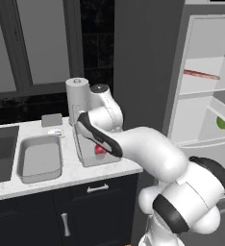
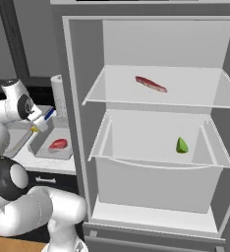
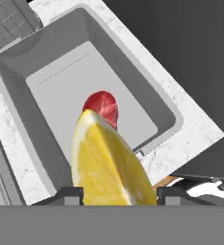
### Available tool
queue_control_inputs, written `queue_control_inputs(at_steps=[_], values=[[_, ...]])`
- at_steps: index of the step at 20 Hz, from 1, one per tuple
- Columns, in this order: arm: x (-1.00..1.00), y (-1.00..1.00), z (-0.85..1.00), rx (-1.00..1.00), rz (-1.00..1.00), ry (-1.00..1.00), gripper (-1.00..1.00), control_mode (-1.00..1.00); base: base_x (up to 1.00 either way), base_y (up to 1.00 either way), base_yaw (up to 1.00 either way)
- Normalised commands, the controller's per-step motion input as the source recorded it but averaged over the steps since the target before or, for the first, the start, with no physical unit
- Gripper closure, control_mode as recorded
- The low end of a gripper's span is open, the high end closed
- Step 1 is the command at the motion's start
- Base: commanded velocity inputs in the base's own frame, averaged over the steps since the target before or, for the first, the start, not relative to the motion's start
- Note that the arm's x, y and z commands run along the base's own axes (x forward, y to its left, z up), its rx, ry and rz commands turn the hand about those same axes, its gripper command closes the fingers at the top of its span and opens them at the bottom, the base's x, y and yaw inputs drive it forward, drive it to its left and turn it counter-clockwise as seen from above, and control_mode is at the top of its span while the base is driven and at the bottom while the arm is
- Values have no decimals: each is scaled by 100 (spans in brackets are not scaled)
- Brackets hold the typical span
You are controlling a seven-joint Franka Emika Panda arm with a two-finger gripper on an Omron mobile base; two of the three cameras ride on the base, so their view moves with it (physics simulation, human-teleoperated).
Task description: Place one lemon wedge and one steak in each tupperware on the nearby counter, to pack two identical lunches.
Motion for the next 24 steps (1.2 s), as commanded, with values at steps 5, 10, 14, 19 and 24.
queue_control_inputs(at_steps=[5, 10, 14, 19, 24], values=[[100, 0, -70, 0, -12, 0, -100, -100, 0, 0, 0], [100, 0, -56, -3, -13, 0, -100, -100, 0, 0, 0], [74, 0, 4, 0, -16, 14, -100, -100, 0, 0, 0], [-25, 1, 54, 3, -8, 4, -100, -100, 0, 0, 0], [-98, 11, 92, 6, -2, 1, -100, -100, 0, 0, 0]])
